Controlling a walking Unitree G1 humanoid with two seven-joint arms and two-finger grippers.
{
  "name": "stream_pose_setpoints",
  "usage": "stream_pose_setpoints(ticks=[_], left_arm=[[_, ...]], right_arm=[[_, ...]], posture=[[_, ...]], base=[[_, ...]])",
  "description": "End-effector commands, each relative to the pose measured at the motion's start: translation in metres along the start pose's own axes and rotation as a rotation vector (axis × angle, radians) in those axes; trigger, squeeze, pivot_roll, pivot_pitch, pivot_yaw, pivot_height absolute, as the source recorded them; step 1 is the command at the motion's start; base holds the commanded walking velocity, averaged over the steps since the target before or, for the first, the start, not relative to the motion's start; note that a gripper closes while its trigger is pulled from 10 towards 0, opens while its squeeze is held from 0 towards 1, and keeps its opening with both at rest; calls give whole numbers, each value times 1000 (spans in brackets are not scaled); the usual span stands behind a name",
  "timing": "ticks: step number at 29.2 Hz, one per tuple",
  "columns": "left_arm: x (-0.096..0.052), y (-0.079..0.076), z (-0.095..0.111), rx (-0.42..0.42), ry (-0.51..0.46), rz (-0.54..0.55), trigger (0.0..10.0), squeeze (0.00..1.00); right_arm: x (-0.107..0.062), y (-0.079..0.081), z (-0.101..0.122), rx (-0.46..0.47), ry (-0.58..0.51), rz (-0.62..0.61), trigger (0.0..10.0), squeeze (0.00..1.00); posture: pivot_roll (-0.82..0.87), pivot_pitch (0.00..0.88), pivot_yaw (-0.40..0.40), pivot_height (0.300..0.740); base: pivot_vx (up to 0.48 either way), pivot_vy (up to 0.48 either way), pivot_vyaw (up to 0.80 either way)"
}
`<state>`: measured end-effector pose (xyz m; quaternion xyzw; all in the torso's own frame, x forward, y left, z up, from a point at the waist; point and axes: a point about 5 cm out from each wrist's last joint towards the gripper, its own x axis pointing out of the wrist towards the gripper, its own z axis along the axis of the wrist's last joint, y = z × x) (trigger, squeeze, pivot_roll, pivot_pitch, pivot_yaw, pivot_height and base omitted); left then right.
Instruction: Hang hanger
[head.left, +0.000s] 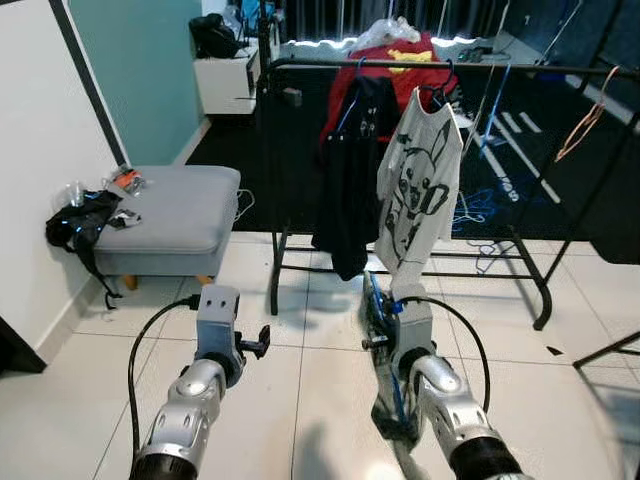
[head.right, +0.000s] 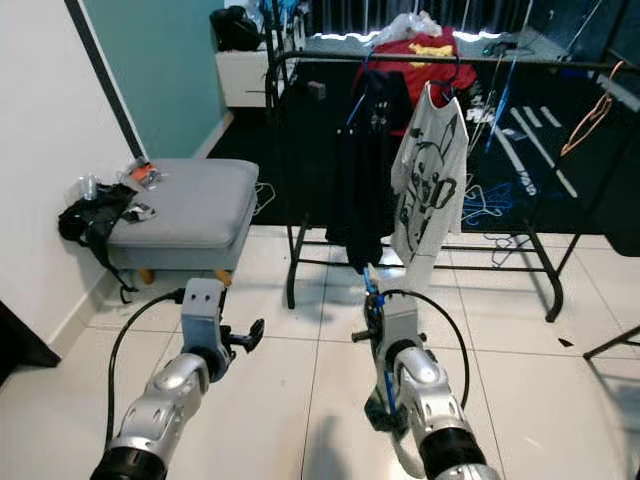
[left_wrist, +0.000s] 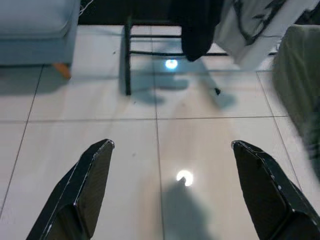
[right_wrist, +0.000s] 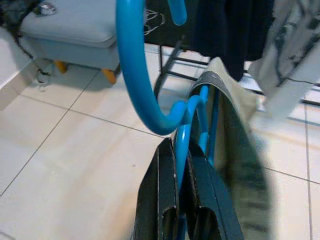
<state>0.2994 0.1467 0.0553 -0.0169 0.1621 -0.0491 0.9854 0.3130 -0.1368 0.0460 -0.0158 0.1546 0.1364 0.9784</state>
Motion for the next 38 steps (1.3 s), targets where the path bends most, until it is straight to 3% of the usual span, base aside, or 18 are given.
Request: stream_pose_setpoints(ticks=[1, 3, 7, 9, 11, 12, 15, 16, 17, 18, 19, 21, 22, 25, 28, 30, 38], left_arm=[[0, 3, 2, 37, -12, -4, 10000, 0], [-1, -5, 6, 119, -35, -66, 10000, 0], [-2, -6, 8, 124, -45, -76, 10000, 0], [-3, 4, 14, 71, -84, -49, 10000, 0], [-3, 4, 14, 71, -84, -49, 10000, 0], [-5, 12, 19, 30, -109, -51, 10000, 0], [-8, 18, 25, -4, -142, -70, 10000, 0], [-11, 24, 30, -20, -164, -99, 10000, 322], [-11, 24, 30, -20, -164, -99, 10000, 322], [-14, 25, 35, -27, -181, -134, 10000, 325], [-16, 23, 37, -18, -187, -186, 10000, 239], [-16, 23, 37, -18, -187, -186, 10000, 239], [-19, 19, 38, 12, -186, -224, 10000, 0], [-19, 6, 37, 46, -186, -228, 10000, 0], [-19, 3, 38, 37, -195, -237, 10000, 0], [-25, -8, 38, -4, -193, -335, 10000, 0], [-37, -8, 37, -59, -181, -415, 10000, 0]], right_arm=[[1, 5, 10, -22, -41, 27, 10000, 0], [1, 5, 18, -36, -97, 53, 10000, 0], [0, 5, 22, -40, -123, 67, 10000, 0], [-3, 11, 34, -137, -189, 230, 10000, 0], [-3, 11, 34, -137, -189, 230, 10000, 0], [-6, 12, 41, -148, -208, 331, 10000, 0], [-9, 11, 49, -140, -233, 420, 10000, 0], [-13, 9, 57, -120, -252, 511, 10000, 0], [-13, 9, 57, -120, -252, 511, 10000, 0], [-17, 8, 61, -124, -251, 588, 10000, 0], [-21, 7, 63, -144, -229, 673, 10000, 0], [-21, 7, 63, -144, -229, 673, 10000, 0], [-26, 6, 63, -156, -189, 748, 10000, 0], [-38, 0, 65, -147, -110, 878, 10000, 0], [-40, 0, 65, -148, -98, 893, 10000, 0], [-44, -3, 65, -140, -82, 923, 10000, 0], [-51, -14, 78, -92, -94, 980, 10000, 0]], posture=[[0, 0, -1, 740], [2, 0, -3, 740], [1, 0, -4, 740], [-7, 0, -4, 740], [-7, 0, -4, 740], [-4, 0, -7, 740], [-3, 0, -9, 740], [-3, 0, -13, 740], [-3, 0, -13, 740], [-2, 0, -17, 740], [1, 0, -26, 740], [1, 0, -26, 740], [0, 0, -30, 740], [-7, 0, -37, 740], [-7, 0, -37, 740], [-6, 0, -43, 740], [3, 0, -44, 740]], base=[[0, 0, 0], [0, 0, 0], [0, 0, 0], [0, 0, 0], [0, 0, 0], [0, 0, 0], [0, 0, 0], [0, 0, 0], [0, 0, 0], [0, 0, 0], [0, 0, 0], [0, 0, 0], [0, 0, 0], [0, 0, 0], [0, 0, 0], [0, 0, 0], [0, 0, 0]])
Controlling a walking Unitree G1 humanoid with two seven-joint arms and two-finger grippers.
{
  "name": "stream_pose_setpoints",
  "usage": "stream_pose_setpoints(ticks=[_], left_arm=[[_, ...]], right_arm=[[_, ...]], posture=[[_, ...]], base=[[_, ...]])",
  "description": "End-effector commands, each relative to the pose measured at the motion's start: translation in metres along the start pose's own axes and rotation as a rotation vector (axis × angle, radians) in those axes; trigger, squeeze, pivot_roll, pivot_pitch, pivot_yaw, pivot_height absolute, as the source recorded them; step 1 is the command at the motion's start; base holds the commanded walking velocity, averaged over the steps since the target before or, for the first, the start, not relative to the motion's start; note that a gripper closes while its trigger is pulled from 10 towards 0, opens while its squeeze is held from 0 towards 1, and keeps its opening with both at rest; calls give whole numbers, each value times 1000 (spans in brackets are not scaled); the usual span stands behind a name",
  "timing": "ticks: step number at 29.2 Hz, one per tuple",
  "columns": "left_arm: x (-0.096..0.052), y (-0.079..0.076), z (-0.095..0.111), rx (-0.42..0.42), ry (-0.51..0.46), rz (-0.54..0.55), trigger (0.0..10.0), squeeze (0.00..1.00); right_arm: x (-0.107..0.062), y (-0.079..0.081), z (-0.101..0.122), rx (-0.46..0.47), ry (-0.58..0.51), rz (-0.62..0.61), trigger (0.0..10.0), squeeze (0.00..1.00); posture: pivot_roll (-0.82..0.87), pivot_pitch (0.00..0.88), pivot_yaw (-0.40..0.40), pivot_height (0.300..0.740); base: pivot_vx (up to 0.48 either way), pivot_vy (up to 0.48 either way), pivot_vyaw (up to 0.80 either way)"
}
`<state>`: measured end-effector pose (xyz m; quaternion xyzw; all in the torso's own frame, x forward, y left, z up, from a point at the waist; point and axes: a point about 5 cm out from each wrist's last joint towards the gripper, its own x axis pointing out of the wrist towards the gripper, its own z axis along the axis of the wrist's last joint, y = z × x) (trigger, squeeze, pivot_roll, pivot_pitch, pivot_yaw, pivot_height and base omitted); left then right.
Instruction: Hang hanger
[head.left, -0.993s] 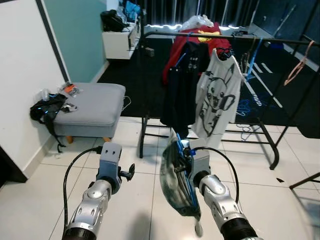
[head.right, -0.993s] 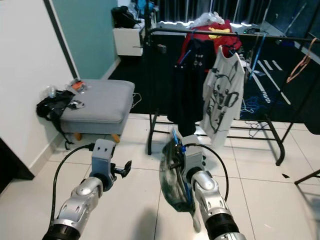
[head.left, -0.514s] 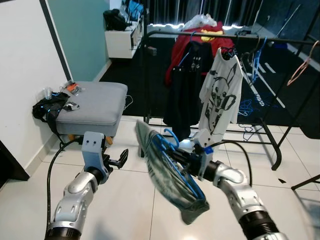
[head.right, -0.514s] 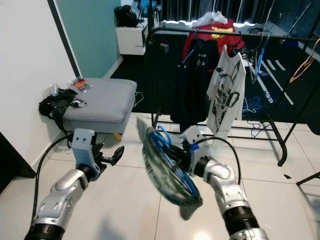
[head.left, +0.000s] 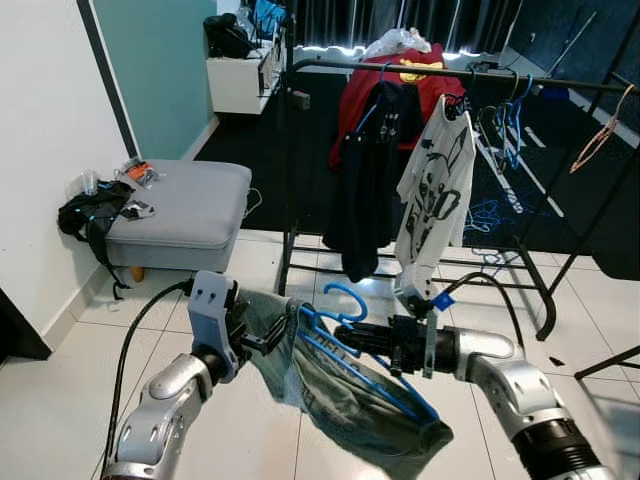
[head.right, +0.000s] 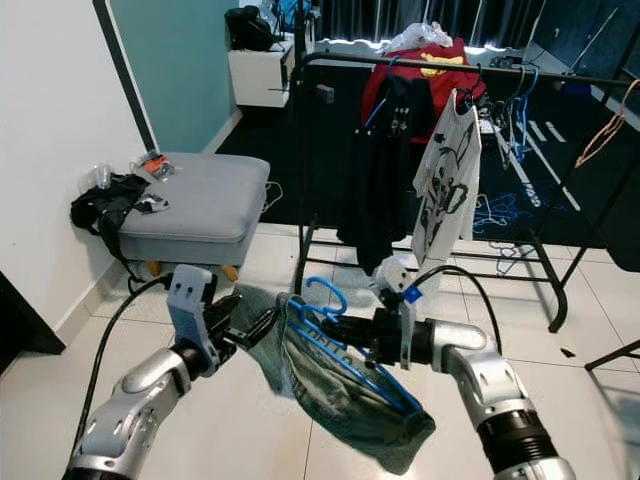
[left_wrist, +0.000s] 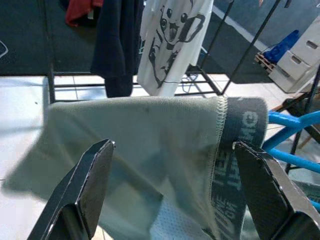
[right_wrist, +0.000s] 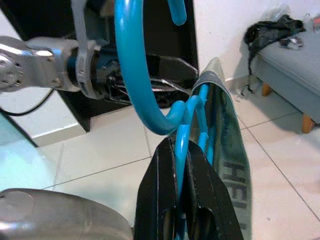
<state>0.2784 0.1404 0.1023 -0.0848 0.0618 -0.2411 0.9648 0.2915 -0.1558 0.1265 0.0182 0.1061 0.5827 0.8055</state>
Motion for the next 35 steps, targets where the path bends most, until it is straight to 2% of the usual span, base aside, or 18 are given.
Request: stream_pose_setpoints(ticks=[1, 5, 8, 10, 19, 26, 30, 31, 33, 34, 35], left_arm=[[-4, 1, 0, 4, 13, -4, 10000, 0], [-3, 1, -3, 5, 42, 23, 10000, 0], [-2, -1, -5, -5, 48, 23, 10000, 0], [-2, -3, -4, -7, 30, 12, 10000, 0], [-7, -4, 4, 6, -2, 2, 10000, 0], [-10, -12, 12, -29, -43, -49, 10000, 0], [-11, -21, 17, -71, -63, -124, 10000, 0], [-12, -24, 17, -82, -61, -153, 10000, 192], [-13, -26, 18, -86, -58, -169, 10000, 192], [-15, -31, 17, -95, -50, -213, 10000, 1000], [-16, -34, 17, -102, -45, -244, 10000, 1000]], right_arm=[[-3, -1, 10, -10, -25, 14, 10000, 0], [-2, 0, 11, -6, -22, 19, 10000, 0], [0, 2, 11, -3, -19, 26, 10000, 0], [1, 3, 10, -1, -19, 31, 10000, 0], [0, 4, 13, 5, -32, 34, 10000, 0], [2, 5, 14, 6, -40, 41, 10000, 0], [1, 3, 19, 10, -71, 29, 10000, 0], [1, 2, 21, 14, -84, 25, 10000, 0], [0, 1, 22, 17, -91, 23, 10000, 0], [0, 1, 23, 19, -95, 24, 10000, 0], [0, 0, 24, 21, -98, 25, 10000, 0]], posture=[[3, 0, -44, 740], [3, 0, -45, 740], [4, 0, -45, 740], [3, 0, -43, 740], [9, 0, -41, 740], [13, 0, -43, 740], [13, 0, -42, 740], [15, 0, -40, 740], [15, 0, -40, 740], [15, 0, -41, 740], [15, 0, -41, 740]], base=[[0, 0, 0], [0, 0, 0], [0, 392, 0], [0, 480, 0], [0, 0, 0], [0, 0, 0], [0, 0, 0], [0, 0, 0], [0, 0, 0], [0, 0, 0], [0, 0, 0]])
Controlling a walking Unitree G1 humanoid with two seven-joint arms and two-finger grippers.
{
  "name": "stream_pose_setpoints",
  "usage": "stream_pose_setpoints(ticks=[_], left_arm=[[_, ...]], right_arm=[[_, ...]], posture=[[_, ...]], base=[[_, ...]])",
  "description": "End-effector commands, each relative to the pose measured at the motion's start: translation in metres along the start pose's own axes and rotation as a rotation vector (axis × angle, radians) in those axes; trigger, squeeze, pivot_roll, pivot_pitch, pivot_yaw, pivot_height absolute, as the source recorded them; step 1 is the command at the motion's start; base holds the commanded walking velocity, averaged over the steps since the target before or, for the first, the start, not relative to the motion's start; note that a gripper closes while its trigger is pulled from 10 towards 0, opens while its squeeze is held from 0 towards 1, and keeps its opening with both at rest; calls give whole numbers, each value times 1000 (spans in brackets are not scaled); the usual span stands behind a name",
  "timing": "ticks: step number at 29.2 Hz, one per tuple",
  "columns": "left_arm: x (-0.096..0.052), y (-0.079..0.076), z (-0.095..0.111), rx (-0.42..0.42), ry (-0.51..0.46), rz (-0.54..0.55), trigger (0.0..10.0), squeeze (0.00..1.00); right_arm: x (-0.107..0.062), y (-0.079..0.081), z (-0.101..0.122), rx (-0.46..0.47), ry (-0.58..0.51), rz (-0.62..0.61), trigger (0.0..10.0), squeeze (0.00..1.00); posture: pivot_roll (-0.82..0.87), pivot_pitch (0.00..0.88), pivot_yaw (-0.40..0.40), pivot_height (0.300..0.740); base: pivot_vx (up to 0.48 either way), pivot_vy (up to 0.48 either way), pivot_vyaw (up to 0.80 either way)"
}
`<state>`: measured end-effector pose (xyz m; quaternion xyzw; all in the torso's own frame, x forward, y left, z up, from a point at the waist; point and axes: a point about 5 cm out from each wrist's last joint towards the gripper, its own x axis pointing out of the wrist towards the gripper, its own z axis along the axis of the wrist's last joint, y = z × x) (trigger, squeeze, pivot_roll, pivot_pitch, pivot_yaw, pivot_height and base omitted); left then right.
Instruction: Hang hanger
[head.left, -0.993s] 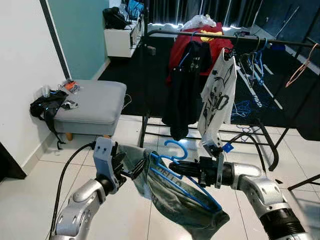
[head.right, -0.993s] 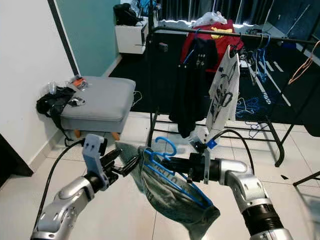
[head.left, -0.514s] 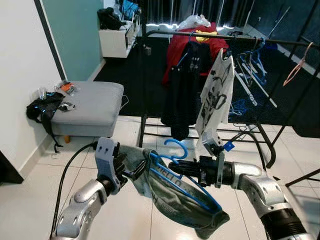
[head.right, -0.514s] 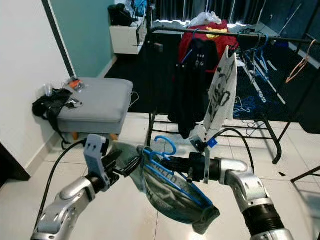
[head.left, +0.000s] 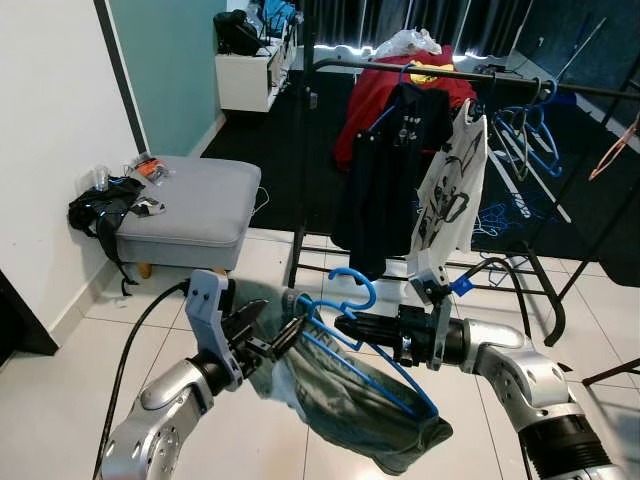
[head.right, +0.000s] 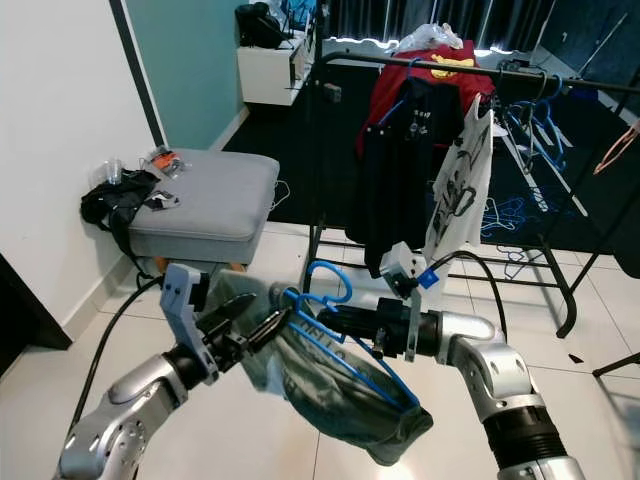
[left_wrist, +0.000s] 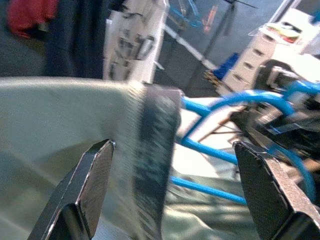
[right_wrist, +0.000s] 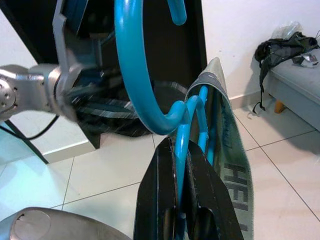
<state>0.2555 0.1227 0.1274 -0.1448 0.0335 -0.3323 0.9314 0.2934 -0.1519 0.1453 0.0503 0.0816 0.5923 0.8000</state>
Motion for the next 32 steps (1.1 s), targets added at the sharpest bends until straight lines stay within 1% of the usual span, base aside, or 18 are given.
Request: stream_pose_setpoints(ticks=[1, 5, 6, 8, 9, 14, 15, 17, 18, 20, 21, 23, 27, 28, 29, 30, 31, 32], left_arm=[[-3, -7, -3, -14, 28, -58, 10000, 1000], [-2, -6, -4, 6, 36, -36, 10000, 1000], [0, -3, -5, 66, 45, -4, 10000, 1000], [0, -3, -5, 66, 45, -4, 10000, 1000], [1, 2, -4, 115, 41, 35, 10000, 1000], [3, 5, -2, 146, 32, 63, 10000, 1000], [5, 12, -1, 207, 43, 126, 10000, 1000], [5, 12, -1, 207, 43, 126, 10000, 1000], [6, 17, 0, 242, 43, 186, 10000, 1000], [6, 17, 0, 242, 43, 186, 10000, 1000], [7, 21, 1, 270, 45, 234, 10000, 1000], [7, 24, 0, 293, 61, 258, 10000, 1000], [7, 25, -2, 298, 76, 275, 10000, 1000], [7, 27, -3, 305, 87, 286, 4039, 1000], [7, 27, -3, 305, 87, 286, 4039, 1000], [6, 29, -3, 302, 88, 294, 0, 933], [7, 30, -2, 308, 82, 300, 0, 153], [7, 30, -2, 308, 82, 300, 0, 153]], right_arm=[[-1, -2, 6, -1, -20, 0, 10000, 0], [0, -1, 7, 0, -20, 5, 10000, 0], [1, -1, 8, 5, -29, 13, 10000, 0], [1, -1, 8, 5, -29, 13, 10000, 0], [2, -1, 9, 9, -38, 19, 10000, 0], [4, 0, 11, 10, -43, 27, 10000, 0], [5, 1, 11, 11, -45, 36, 10000, 0], [5, 1, 11, 11, -45, 36, 10000, 0], [7, 2, 11, 11, -44, 42, 10000, 0], [7, 2, 11, 11, -44, 42, 10000, 0], [7, 3, 10, 12, -43, 46, 10000, 0], [8, 3, 10, 13, -41, 49, 10000, 0], [8, 4, 9, 11, -35, 49, 10000, 0], [8, 4, 8, 9, -30, 49, 10000, 0], [8, 4, 8, 9, -30, 49, 10000, 0], [8, 4, 8, 6, -23, 49, 10000, 0], [8, 4, 7, 6, -19, 48, 10000, 0], [8, 4, 7, 6, -19, 48, 10000, 0]], posture=[[15, 0, -41, 740], [13, 0, -43, 740], [12, 0, -43, 740], [12, 0, -43, 740], [10, 0, -43, 740], [11, 0, -43, 740], [11, 0, -44, 740], [11, 0, -44, 740], [11, 0, -43, 740], [11, 0, -43, 740], [11, 0, -43, 740], [11, 0, -42, 740], [8, 0, -41, 740], [9, 0, -43, 740], [9, 0, -43, 740], [7, 0, -43, 740], [7, 0, -44, 740], [7, 0, -44, 740]], base=[[0, 0, 0], [0, 0, 0], [0, 0, 0], [0, 0, 0], [0, 0, 0], [0, 0, 0], [0, 0, 0], [0, 0, 0], [0, 0, 0], [0, 0, 0], [0, 0, 0], [0, 0, 0], [0, 0, 0], [0, 0, 0], [0, 0, 0], [0, 0, 0], [0, 0, 0], [0, 0, 0]])
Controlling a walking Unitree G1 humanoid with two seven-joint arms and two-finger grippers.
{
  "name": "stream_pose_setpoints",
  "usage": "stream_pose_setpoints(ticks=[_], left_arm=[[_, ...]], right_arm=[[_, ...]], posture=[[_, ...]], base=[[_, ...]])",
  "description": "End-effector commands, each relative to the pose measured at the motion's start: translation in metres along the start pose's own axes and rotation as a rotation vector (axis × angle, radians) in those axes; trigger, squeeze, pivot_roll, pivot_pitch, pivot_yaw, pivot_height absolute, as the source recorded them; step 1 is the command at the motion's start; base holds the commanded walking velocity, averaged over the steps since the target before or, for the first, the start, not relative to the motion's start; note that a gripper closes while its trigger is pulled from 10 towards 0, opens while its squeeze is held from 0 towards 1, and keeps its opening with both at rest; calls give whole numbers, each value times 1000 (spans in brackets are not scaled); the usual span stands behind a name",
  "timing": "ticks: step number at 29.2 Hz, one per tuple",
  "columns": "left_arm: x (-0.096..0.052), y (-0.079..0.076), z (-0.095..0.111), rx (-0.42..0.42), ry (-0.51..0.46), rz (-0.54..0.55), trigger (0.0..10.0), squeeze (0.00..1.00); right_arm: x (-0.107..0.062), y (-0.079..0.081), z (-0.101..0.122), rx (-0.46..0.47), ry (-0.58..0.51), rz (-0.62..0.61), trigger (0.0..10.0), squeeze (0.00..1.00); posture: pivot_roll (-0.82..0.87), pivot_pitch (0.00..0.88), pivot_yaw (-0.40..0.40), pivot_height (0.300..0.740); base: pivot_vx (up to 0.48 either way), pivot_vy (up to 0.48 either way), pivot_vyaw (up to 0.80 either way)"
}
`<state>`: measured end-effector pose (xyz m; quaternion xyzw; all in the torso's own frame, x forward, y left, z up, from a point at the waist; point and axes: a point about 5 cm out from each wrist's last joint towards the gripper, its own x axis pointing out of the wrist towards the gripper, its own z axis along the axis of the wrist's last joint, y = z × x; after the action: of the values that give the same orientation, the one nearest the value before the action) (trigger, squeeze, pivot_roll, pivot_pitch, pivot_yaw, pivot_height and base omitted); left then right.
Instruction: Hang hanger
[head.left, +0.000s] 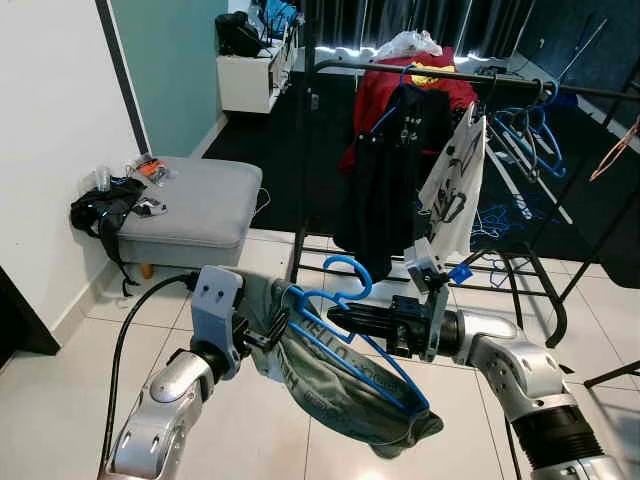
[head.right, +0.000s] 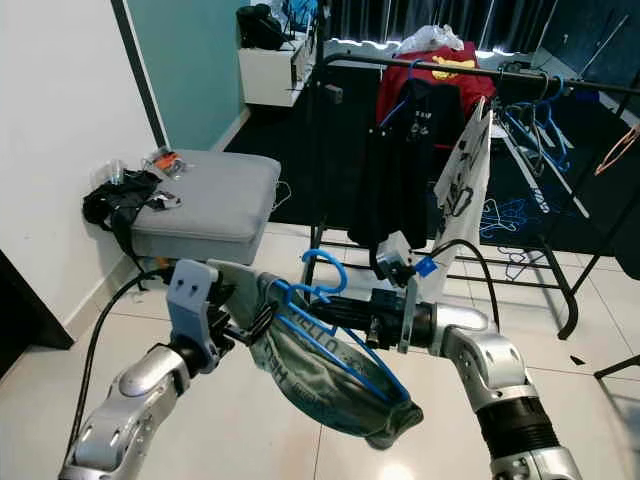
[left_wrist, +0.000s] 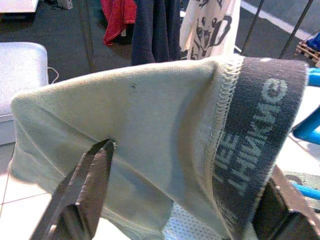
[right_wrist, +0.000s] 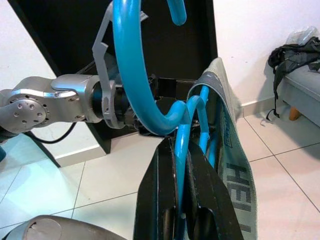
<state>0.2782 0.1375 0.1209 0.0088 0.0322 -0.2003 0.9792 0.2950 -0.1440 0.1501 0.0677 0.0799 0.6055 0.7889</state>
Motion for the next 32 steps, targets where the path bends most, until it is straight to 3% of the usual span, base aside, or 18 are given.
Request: stream_pose_setpoints(ticks=[1, 2, 7, 9, 12, 16, 23, 24, 27, 30, 32], left_arm=[[0, 3, -4, 17, 22, 8, 0, 153], [0, 5, -4, 20, 16, 22, 0, 0], [2, 11, -4, 39, 14, 72, 0, 0], [4, 21, -3, 45, 20, 146, 0, 0], [4, 21, -3, 45, 20, 146, 0, 0], [8, 37, 3, 94, 36, 214, 0, 0], [10, 49, 13, 139, 38, 216, 0, 0], [10, 56, 19, 156, 33, 235, 0, 0], [10, 56, 19, 156, 33, 235, 0, 0], [18, 82, 39, 181, 11, 315, 0, 0], [22, 86, 43, 191, 11, 329, 0, 0]], right_arm=[[0, 2, 2, -19, 2, 11, 10000, 0], [0, 2, 2, -20, 6, 11, 10000, 0], [0, 2, 2, -20, 11, 10, 10000, 0], [0, 2, -1, -20, 20, 8, 10000, 0], [0, 2, -1, -20, 20, 8, 10000, 0], [-2, 5, -7, -9, 38, 8, 10000, 0], [-3, 10, -17, 8, 54, 6, 10000, 0], [-3, 14, -22, 17, 63, 9, 10000, 0], [-3, 14, -22, 17, 63, 9, 10000, 0], [-1, 28, -41, 11, 99, 7, 10000, 0], [0, 31, -45, -9, 97, -17, 10000, 0]], posture=[[7, 0, -44, 740], [7, 0, -45, 740], [5, 0, -46, 740], [4, 0, -45, 740], [4, 0, -45, 740], [5, 0, -44, 740], [8, 0, -39, 740], [9, 0, -38, 740], [9, 0, -38, 740], [9, 0, -38, 740], [5, 0, -34, 740]], base=[[0, 0, 0], [0, 0, 0], [0, 0, 0], [0, 0, 0], [0, 0, 0], [0, 0, 0], [0, 0, 0], [0, 0, 0], [0, 0, 0], [0, 0, 0], [0, 0, 0]])
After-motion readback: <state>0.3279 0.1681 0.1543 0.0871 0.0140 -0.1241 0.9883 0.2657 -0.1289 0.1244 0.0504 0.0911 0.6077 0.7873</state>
